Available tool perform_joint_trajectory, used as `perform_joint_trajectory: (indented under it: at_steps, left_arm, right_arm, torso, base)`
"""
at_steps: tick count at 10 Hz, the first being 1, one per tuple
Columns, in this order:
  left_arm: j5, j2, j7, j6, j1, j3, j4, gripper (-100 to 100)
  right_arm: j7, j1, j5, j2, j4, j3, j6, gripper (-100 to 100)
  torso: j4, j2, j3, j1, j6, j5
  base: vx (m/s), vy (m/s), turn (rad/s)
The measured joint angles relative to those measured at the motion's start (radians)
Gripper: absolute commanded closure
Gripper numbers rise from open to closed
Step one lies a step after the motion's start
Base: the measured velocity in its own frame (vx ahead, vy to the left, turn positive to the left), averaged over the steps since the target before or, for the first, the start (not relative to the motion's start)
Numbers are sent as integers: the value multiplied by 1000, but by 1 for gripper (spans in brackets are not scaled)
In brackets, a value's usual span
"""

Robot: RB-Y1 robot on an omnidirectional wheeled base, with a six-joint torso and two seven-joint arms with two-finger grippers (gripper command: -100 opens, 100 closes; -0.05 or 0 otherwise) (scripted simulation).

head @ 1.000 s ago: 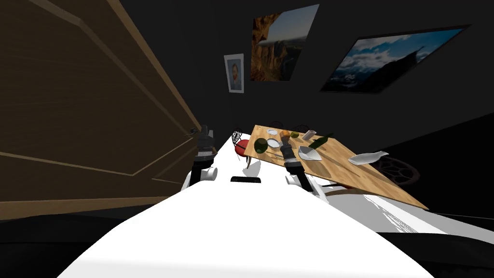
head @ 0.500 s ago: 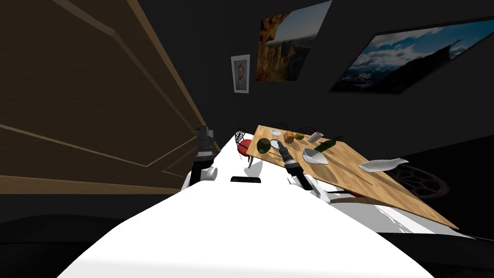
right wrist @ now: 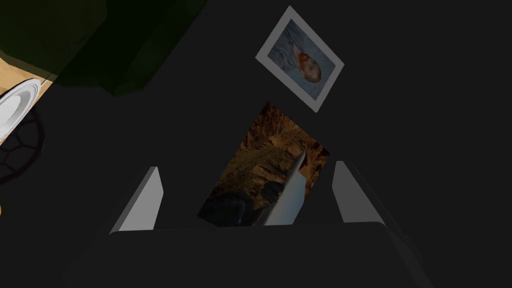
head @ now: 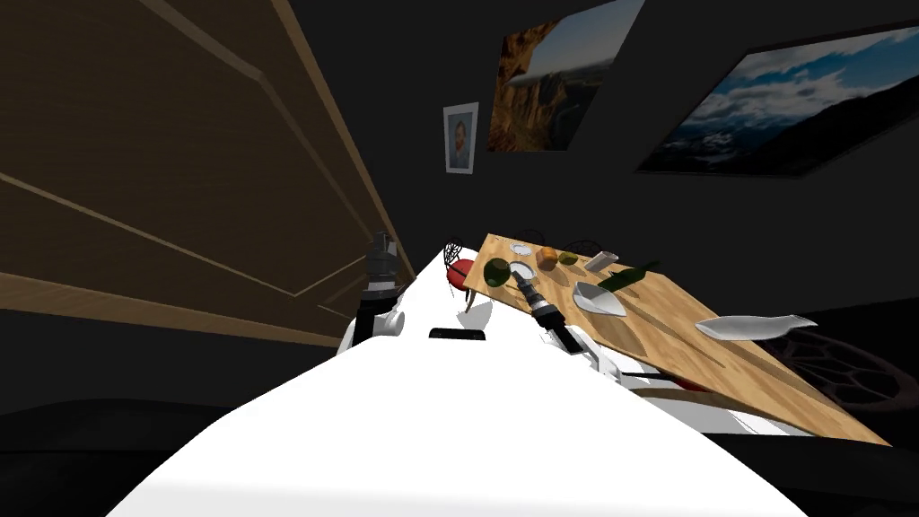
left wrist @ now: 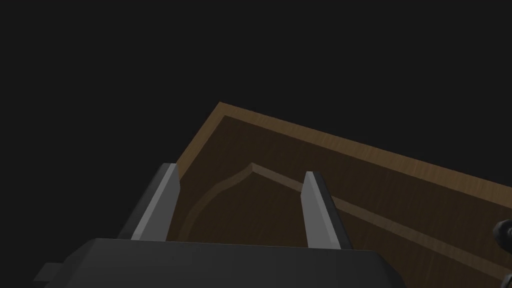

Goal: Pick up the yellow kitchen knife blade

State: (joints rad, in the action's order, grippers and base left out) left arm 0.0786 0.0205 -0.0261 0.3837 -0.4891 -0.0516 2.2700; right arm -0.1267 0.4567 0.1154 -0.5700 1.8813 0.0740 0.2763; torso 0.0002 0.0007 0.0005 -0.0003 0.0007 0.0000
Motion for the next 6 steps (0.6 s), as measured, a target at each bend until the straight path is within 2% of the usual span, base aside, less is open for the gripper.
perform_joint_trajectory:
  at_steps: [1,6]
  left_arm:
    - [0,0,0,0,0,0,0,0]
    - [0,0,0,0,0,0,0,0]
  right_arm:
    - [-11,9,8,-29,-16,9,-1,-100]
    - [-58,0,40,-138,-159,49,11,-100]
  torso:
    - [0,0,0,0,-1,0]
    - [0,-1,0,0,0,0]
  base:
    - [-10,5,93]
    - [-5,5,182]
